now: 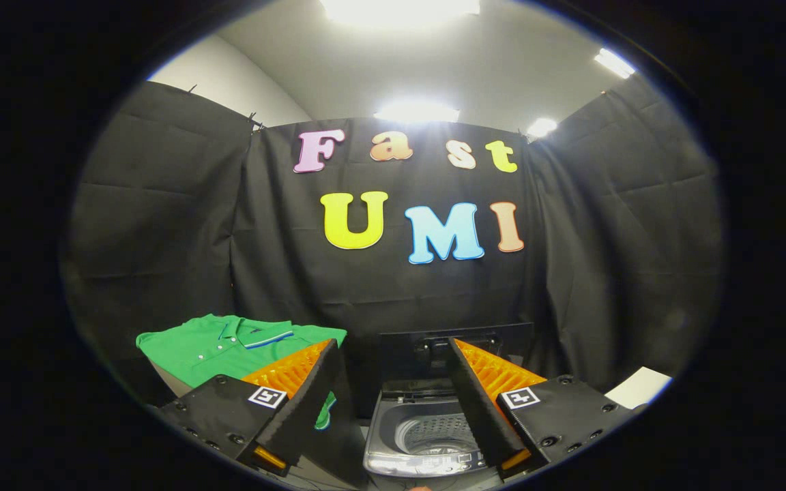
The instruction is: Put the clothes into the washing machine and then close the washing machine lid.
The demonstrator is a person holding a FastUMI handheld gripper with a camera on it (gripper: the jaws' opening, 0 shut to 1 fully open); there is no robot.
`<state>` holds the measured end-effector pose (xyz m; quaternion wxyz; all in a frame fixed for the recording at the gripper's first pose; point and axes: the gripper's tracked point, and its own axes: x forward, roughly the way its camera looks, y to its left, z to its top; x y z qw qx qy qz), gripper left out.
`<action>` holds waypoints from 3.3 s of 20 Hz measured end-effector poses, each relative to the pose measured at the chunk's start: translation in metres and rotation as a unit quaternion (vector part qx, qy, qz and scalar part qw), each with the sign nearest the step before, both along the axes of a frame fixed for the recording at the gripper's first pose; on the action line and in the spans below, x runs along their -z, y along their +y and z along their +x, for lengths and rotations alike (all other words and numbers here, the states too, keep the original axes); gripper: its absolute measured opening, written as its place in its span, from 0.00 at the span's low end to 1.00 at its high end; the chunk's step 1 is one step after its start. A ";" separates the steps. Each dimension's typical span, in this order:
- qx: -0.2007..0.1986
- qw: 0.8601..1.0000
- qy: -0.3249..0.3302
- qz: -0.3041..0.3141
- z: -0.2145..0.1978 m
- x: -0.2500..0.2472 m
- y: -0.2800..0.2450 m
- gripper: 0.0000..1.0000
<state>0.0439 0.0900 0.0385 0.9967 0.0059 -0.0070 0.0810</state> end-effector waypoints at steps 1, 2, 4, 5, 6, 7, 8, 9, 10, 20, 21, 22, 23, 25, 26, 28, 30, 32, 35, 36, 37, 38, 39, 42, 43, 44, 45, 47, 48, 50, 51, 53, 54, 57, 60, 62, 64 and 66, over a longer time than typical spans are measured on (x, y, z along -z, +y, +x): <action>-0.005 1.000 0.002 0.000 0.003 0.000 0.006 0.98; -0.008 1.000 0.002 -0.002 0.006 -0.002 0.012 0.98; -0.015 1.000 0.003 -0.006 0.012 -0.005 0.023 0.98; -0.019 1.000 0.003 -0.007 0.014 -0.007 0.030 0.98; -0.025 1.000 0.003 -0.006 0.017 -0.008 0.037 0.98; -0.031 0.999 0.005 -0.006 0.020 -0.010 0.044 0.98; -0.037 0.999 0.009 -0.007 0.022 -0.009 0.051 0.98; -0.043 0.999 0.012 -0.008 0.024 -0.010 0.058 0.98; -0.048 0.999 0.016 -0.009 0.026 -0.009 0.065 0.98; -0.103 0.994 0.042 -0.020 0.043 -0.004 0.140 0.98; -0.108 0.993 0.045 -0.020 0.044 -0.004 0.147 0.98; -0.112 0.992 0.048 -0.021 0.046 -0.002 0.153 0.98; -0.114 0.992 0.052 -0.023 0.047 -0.002 0.159 0.98; -0.117 0.991 0.058 -0.027 0.050 0.001 0.170 0.98; -0.120 0.990 0.064 -0.029 0.052 0.003 0.176 0.98; -0.128 0.988 0.075 -0.030 0.054 0.007 0.190 0.98; -0.136 0.987 0.084 -0.030 0.056 0.012 0.203 0.98; -0.141 0.985 0.094 -0.036 0.059 0.018 0.214 0.98; -0.147 0.982 0.112 -0.036 0.063 0.029 0.231 0.98; -0.149 0.981 0.119 -0.035 0.064 0.032 0.236 0.98; -0.152 0.980 0.125 -0.034 0.064 0.035 0.241 0.98; -0.156 0.978 0.133 -0.033 0.064 0.038 0.248 0.98; -0.159 0.977 0.140 -0.034 0.065 0.041 0.253 0.98; -0.170 0.972 0.160 -0.039 0.067 0.051 0.271 0.98; -0.173 0.970 0.167 -0.042 0.068 0.054 0.276 0.98; -0.175 0.968 0.173 -0.046 0.068 0.056 0.282 0.97; -0.177 0.967 0.177 -0.047 0.069 0.059 0.286 0.96; -0.179 0.964 0.189 -0.053 0.069 0.064 0.296 0.96; -0.180 0.963 0.194 -0.056 0.069 0.067 0.300 0.96; -0.180 0.959 0.210 -0.064 0.074 0.072 0.306 0.96; -0.180 0.957 0.218 -0.068 0.072 0.076 0.306 0.96; -0.179 0.952 0.236 -0.076 0.074 0.084 0.311 0.96; -0.180 0.950 0.243 -0.080 0.075 0.086 0.315 0.96; -0.179 0.945 0.255 -0.098 0.078 0.094 0.321 0.96; -0.180 0.938 0.276 -0.106 0.079 0.104 0.325 0.97; -0.185 0.931 0.295 -0.108 0.077 0.113 0.327 0.97; -0.187 0.929 0.296 -0.118 0.078 0.114 0.327 0.97; -0.192 0.927 0.298 -0.127 0.079 0.113 0.329 0.97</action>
